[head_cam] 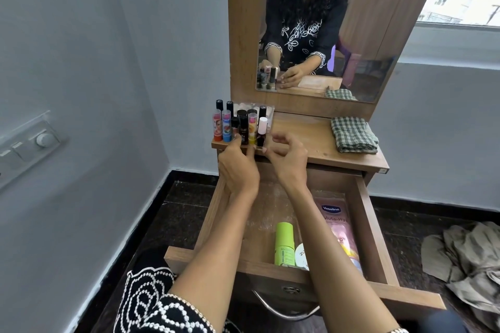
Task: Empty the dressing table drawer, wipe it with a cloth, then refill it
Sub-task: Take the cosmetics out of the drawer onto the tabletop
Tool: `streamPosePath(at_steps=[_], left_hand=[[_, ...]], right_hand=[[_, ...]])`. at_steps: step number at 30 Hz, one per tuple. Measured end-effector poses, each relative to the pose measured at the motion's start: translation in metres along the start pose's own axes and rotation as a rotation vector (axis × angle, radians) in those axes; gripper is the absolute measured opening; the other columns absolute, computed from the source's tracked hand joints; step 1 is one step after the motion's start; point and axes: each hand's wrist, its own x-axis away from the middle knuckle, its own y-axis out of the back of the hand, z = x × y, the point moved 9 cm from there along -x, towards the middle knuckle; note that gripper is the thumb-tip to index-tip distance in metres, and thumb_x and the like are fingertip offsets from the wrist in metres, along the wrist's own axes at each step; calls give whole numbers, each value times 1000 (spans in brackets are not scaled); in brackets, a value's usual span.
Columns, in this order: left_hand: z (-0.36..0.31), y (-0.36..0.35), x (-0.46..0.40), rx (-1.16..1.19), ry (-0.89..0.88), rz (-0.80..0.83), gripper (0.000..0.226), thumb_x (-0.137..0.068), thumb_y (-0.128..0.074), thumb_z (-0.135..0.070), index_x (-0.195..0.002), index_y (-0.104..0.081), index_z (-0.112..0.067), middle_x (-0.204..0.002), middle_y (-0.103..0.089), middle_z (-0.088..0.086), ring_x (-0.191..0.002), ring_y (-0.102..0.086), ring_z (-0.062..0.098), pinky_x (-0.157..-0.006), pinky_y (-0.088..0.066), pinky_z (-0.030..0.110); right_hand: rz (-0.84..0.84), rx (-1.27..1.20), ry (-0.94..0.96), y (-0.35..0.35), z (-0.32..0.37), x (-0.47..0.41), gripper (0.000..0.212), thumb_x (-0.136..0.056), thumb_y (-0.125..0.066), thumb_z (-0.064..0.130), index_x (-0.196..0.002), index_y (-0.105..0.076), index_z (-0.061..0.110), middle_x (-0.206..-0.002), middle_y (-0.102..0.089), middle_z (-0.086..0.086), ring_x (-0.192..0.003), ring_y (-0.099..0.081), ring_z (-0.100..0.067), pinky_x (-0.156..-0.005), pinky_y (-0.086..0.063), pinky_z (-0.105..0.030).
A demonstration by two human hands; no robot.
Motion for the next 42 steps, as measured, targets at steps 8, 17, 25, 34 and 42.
streamPosePath(at_steps=[8, 17, 25, 34, 42], left_hand=[[-12, -1, 31, 85, -6, 133, 41, -79, -72, -18, -119, -64, -10, -107, -70, 9, -96, -67, 21, -80, -54, 31], [-3, -16, 86, -84, -1, 536, 44, -72, -79, -18, -112, -65, -8, -109, -69, 5, -99, -64, 15, -79, -42, 17], [10, -12, 112, -243, -45, 580, 40, -76, -76, -24, -111, -65, -11, -111, -67, 4, -103, -63, 18, -88, -48, 28], [6, -12, 127, -554, -163, 693, 41, -76, -74, -39, -102, -63, -9, -105, -64, 9, -96, -61, 23, -68, -41, 27], [26, -21, 134, -704, -54, 813, 68, -66, -77, -51, -117, -58, -9, -120, -60, 8, -111, -57, 24, -80, -47, 30]], right_hand=[[60, 95, -109, 32, -19, 31, 27, -77, -75, 7, -101, -64, 14, -90, -61, 6, -68, -60, -2, -62, -49, -11], [224, 368, -310, 69, -42, 75, 32, -72, -78, 4, -101, -67, 9, -89, -65, -2, -80, -57, -12, -68, -45, -24], [278, 621, -426, 80, -65, 106, 44, -63, -80, 12, -103, -65, 23, -101, -68, 0, -94, -63, -19, -80, -51, -30], [431, 940, -423, 70, -70, 127, 44, -84, -59, 23, -126, -53, 16, -128, -58, -9, -121, -53, -29, -96, -44, -38], [431, 1037, -348, 66, -59, 128, 43, -93, -45, 20, -134, -39, 12, -134, -52, -12, -125, -49, -31, -98, -42, -41]])
